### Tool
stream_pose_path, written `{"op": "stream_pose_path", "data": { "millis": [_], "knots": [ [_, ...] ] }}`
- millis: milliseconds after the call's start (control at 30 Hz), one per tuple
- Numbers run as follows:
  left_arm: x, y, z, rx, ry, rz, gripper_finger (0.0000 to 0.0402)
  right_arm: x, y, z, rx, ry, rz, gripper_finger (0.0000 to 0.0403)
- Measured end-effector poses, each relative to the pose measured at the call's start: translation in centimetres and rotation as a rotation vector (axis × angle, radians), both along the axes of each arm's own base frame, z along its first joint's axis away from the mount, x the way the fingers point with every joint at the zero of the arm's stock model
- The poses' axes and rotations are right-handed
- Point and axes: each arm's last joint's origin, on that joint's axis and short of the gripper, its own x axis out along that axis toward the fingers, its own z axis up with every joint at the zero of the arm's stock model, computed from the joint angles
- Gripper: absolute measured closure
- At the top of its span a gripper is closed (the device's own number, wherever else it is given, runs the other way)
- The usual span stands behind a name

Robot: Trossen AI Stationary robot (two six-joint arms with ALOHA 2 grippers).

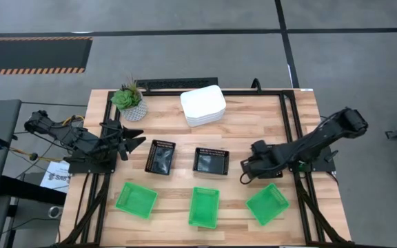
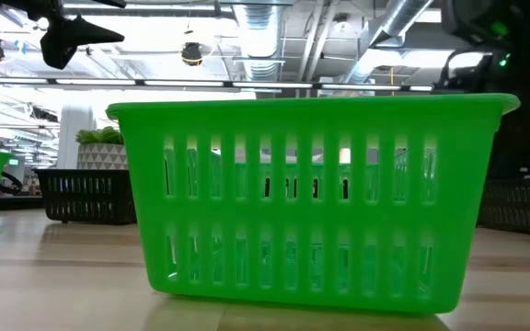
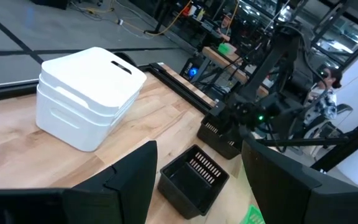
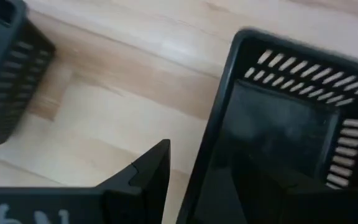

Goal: Stack baskets by color
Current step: Stack the right black bin on top of the center black bin

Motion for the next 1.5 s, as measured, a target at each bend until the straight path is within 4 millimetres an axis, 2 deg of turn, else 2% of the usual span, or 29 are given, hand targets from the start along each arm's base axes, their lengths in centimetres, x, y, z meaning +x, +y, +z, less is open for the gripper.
{"op": "stream_pose_path", "data": {
  "millis": [167,400,533,733,933,1033,1133,1267,1500],
  "knots": [
    [0.0,0.0,0.0,0.024,0.007,0.005,0.0178,0.4,-0.3,-0.9,0.026,0.056,-0.02,0.0251],
    [-0.1,0.2,0.0,0.038,0.003,0.063,0.0178,0.6,-0.6,-1.4,0.027,0.092,-0.018,0.0386],
    [-0.1,0.2,0.0,0.046,0.005,0.069,0.0178,0.7,-1.5,-0.9,0.021,0.106,0.013,0.039],
    [-0.1,0.3,0.1,0.046,0.001,0.092,0.0178,2.2,-3.5,2.6,-0.085,0.067,0.136,0.0397],
    [-0.1,0.3,0.1,0.045,0.0,0.095,0.0178,5.3,-4.4,7.6,-0.213,-0.06,0.353,0.04],
    [-0.1,0.3,0.1,0.045,0.0,0.095,0.0178,7.4,-3.6,9.5,-0.272,-0.155,0.486,0.04],
    [-0.1,0.3,0.1,0.045,0.0,0.095,0.0178,9.5,-2.0,10.7,-0.341,-0.206,0.656,0.04],
    [-0.1,0.3,0.1,0.045,0.0,0.095,0.0178,12.2,0.7,10.1,-0.37,-0.163,0.858,0.04],
    [-0.1,0.3,0.1,0.044,0.0,0.09,0.0178,15.9,4.3,8.0,-0.369,-0.045,1.004,0.04]
  ]
}}
